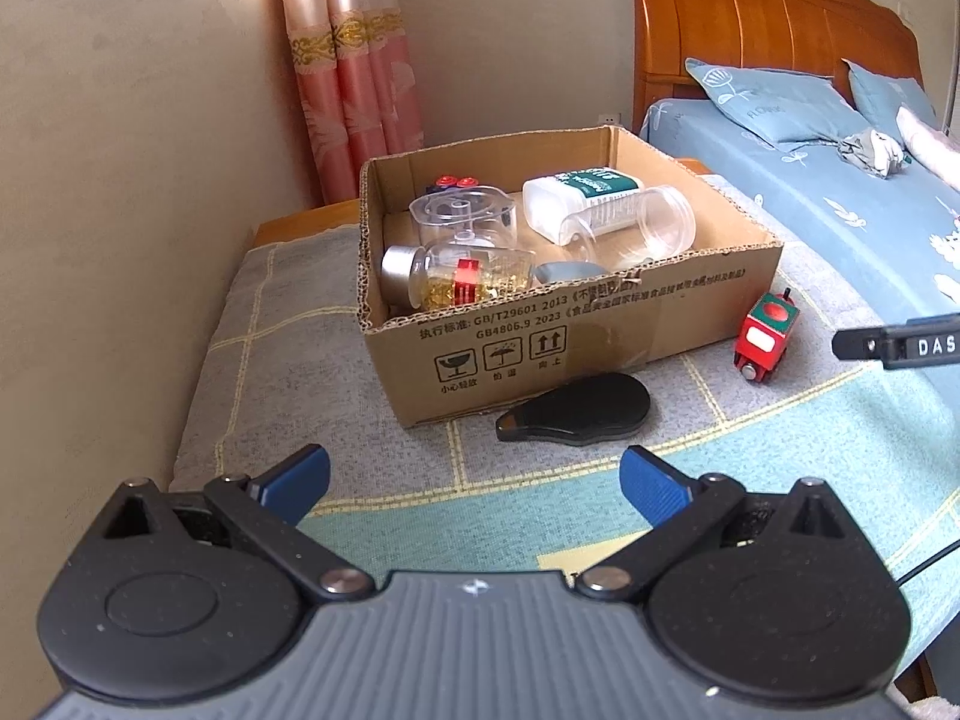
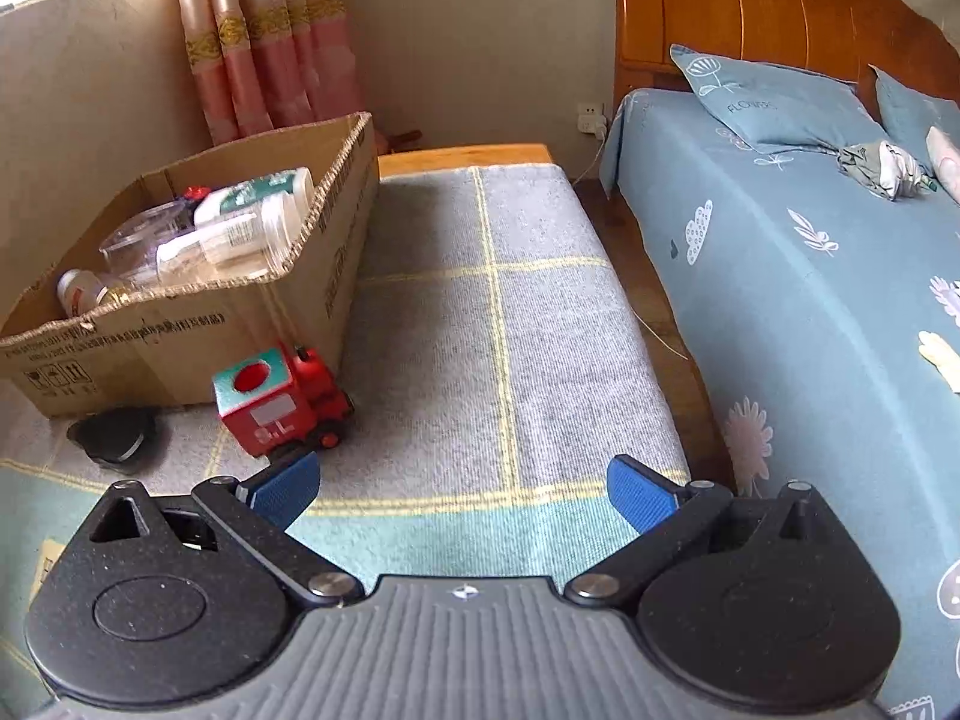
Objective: Organize rigid objects
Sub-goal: 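Withdraw the right tool from the box toward the red S.L toy train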
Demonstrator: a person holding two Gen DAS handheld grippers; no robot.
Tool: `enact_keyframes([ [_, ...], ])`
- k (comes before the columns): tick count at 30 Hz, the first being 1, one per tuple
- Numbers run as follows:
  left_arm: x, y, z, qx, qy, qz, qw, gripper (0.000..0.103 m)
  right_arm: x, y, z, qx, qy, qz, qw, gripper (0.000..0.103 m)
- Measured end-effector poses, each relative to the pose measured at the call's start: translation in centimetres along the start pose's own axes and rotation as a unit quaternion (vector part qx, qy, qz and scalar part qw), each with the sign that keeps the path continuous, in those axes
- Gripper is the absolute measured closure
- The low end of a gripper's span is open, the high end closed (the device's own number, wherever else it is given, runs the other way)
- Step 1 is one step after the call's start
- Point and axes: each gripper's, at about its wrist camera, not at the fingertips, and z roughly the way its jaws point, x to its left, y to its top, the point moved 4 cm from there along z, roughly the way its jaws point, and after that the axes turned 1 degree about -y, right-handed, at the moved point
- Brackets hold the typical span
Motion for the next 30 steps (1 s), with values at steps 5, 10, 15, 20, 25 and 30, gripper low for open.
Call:
enact_keyframes([
  [5, -0.4, -0.1, 0.0, 0.003, -0.001, 0.003, 1.0, 0.001, 2.5, 2.3, 1.0, -0.021, 0.014, -0.019, 0.999, 0.0],
  [10, -0.4, -0.4, -0.1, 0.007, 0.002, 0.006, 1.0, 0.001, 2.6, 1.8, 2.1, -0.002, 0.0, -0.031, 1.0, 0.0],
  [15, -0.4, -0.3, 0.1, 0.007, 0.0, 0.007, 0.9999, 0.001, 0.4, -0.3, 0.5, 0.019, -0.006, -0.019, 1.0, 0.0],
  [20, -0.9, -0.2, 0.3, 0.009, -0.007, 0.016, 0.9998, 0.001, -1.3, -3.2, -0.5, 0.047, -0.005, -0.026, 0.999, 0.0],
  [25, -1.7, -0.1, 0.9, 0.011, -0.022, 0.023, 0.9994, 0.001, -0.4, -4.4, -0.9, 0.057, 0.036, -0.048, 0.997, 0.0],
  [30, -2.6, 0.2, 2.4, 0.016, -0.045, 0.018, 0.9987, 0.001, 2.8, -4.8, 0.7, 0.053, 0.04, -0.104, 0.992, 0.0],
])
